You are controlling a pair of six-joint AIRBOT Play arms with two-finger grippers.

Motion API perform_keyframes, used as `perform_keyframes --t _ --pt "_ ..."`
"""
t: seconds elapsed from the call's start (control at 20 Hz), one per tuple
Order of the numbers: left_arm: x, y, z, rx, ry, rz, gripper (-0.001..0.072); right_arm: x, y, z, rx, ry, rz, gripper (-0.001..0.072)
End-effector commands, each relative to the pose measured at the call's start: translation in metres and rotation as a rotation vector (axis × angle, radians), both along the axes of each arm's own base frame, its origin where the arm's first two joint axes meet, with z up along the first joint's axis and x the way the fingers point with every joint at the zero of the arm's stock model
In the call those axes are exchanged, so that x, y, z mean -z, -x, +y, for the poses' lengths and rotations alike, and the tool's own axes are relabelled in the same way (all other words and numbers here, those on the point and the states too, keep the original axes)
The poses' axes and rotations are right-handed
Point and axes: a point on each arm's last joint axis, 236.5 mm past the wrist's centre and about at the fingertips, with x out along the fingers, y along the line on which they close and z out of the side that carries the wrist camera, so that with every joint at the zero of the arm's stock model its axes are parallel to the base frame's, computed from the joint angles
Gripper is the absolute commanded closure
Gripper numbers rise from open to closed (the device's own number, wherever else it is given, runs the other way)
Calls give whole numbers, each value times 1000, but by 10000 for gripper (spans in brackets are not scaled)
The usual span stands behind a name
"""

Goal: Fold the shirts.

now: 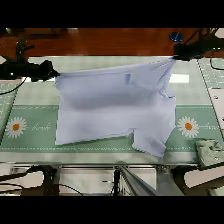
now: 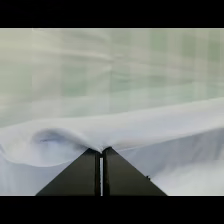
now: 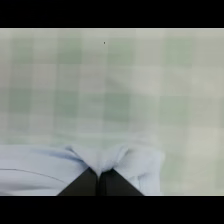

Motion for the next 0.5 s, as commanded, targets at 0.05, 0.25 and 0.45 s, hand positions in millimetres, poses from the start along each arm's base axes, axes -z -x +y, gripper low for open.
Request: perform_keyframes --t 0.05,0.25,0.45 --pt "51 -23 5 -39 21 54 683 63 -15 10 13 -73 84 678" --pt "81 -19 3 -31 35 126 682 105 0 15 -3 -90 212 677" --pt "60 -25 15 -24 44 107 375 76 -2 21 -18 -138 174 357"
